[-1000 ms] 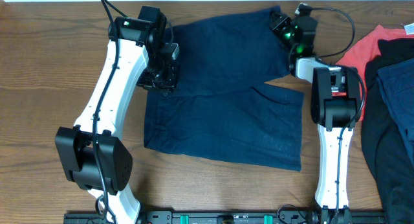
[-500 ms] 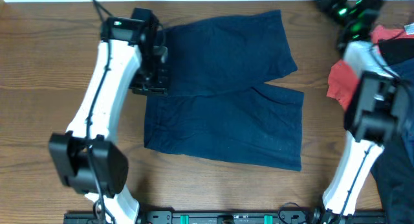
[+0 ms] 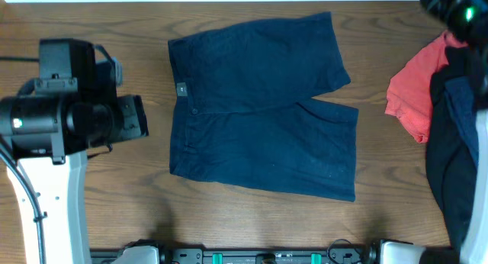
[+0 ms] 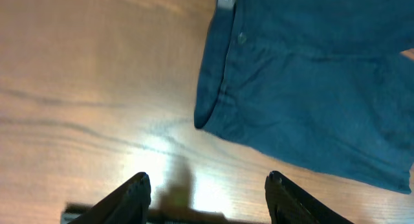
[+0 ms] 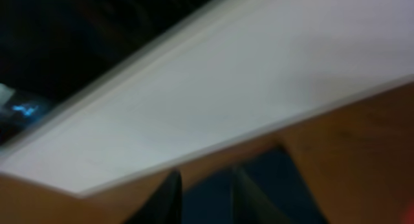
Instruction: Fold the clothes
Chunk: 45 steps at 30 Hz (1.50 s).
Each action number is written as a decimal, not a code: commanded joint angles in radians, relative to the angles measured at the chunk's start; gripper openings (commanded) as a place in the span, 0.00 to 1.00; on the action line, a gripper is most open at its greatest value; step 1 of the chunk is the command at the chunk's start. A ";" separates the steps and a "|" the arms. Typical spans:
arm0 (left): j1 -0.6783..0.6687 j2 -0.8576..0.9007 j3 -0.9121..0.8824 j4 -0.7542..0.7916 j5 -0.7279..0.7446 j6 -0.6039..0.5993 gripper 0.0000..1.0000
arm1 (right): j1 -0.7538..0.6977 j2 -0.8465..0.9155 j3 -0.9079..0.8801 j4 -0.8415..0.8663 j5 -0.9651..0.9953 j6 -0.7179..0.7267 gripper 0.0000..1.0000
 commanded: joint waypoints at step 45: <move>0.036 0.315 -0.988 0.866 0.235 -0.361 0.06 | 0.043 0.069 -1.045 -0.389 -0.030 -0.156 0.45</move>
